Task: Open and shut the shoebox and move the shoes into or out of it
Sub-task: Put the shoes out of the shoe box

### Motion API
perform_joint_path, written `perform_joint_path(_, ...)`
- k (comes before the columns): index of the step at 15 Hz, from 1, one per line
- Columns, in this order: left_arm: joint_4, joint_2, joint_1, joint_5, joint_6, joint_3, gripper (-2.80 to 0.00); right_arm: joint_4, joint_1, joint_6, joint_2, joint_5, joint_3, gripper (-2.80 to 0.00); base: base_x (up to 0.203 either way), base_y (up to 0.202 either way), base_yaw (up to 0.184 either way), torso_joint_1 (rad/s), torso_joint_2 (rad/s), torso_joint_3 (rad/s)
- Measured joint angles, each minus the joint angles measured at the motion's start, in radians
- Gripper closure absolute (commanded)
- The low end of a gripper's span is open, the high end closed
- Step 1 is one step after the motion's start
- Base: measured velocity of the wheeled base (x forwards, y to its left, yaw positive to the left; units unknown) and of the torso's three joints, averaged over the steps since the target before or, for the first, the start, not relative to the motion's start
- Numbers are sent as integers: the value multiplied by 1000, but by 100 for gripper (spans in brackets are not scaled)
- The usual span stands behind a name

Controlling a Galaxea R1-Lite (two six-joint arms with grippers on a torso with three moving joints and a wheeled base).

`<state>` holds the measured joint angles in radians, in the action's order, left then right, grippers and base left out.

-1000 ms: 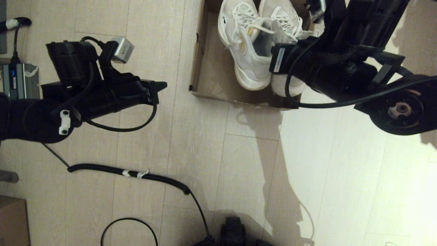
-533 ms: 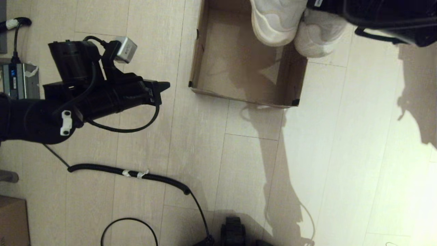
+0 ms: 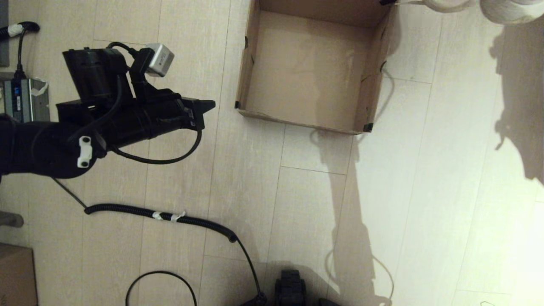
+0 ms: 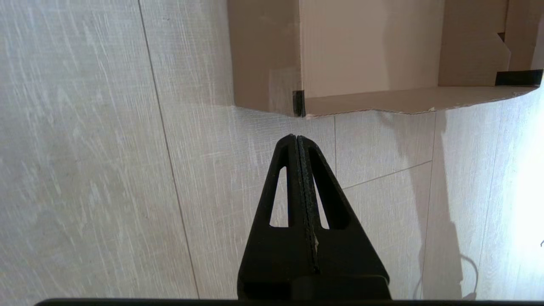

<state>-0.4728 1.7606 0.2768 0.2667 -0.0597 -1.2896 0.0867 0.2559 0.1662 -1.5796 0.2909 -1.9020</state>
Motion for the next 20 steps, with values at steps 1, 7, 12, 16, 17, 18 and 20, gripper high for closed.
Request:
perform_joint_path(1, 0, 0, 5, 0, 0, -1, 0, 5, -75, 24, 9, -42, 41, 0, 0, 0, 0, 0, 0, 0)
perform_joint_path(7, 0, 5, 9, 1, 0, -1, 0, 134, -360, 86, 52, -263, 300, 0, 0, 0, 0, 0, 0, 0)
perform_joint_path(12, -1, 30, 4, 5, -2, -14, 0, 231, -404, 139, 49, -306, 427, 0, 0, 0, 0, 0, 0, 0)
perform_joint_path(16, -1, 52, -1, 6, -2, -33, 0, 244, -483, 154, 30, -308, 347, 0, 0, 0, 0, 0, 0, 0)
perform_joint_path(17, 0, 57, 0, 7, -1, -41, 0, 238, -504, 154, 24, -309, 320, 0, 0, 0, 0, 0, 0, 0)
perform_joint_path(18, 0, 62, -1, 8, -1, -47, 0, 235, -532, 154, 17, -312, 289, 0, 0, 0, 0, 0, 0, 0)
perform_joint_path(20, 0, 69, 0, 14, -2, -54, 0, 233, -580, 154, 9, -329, 268, 0, 0, 0, 0, 0, 0, 0)
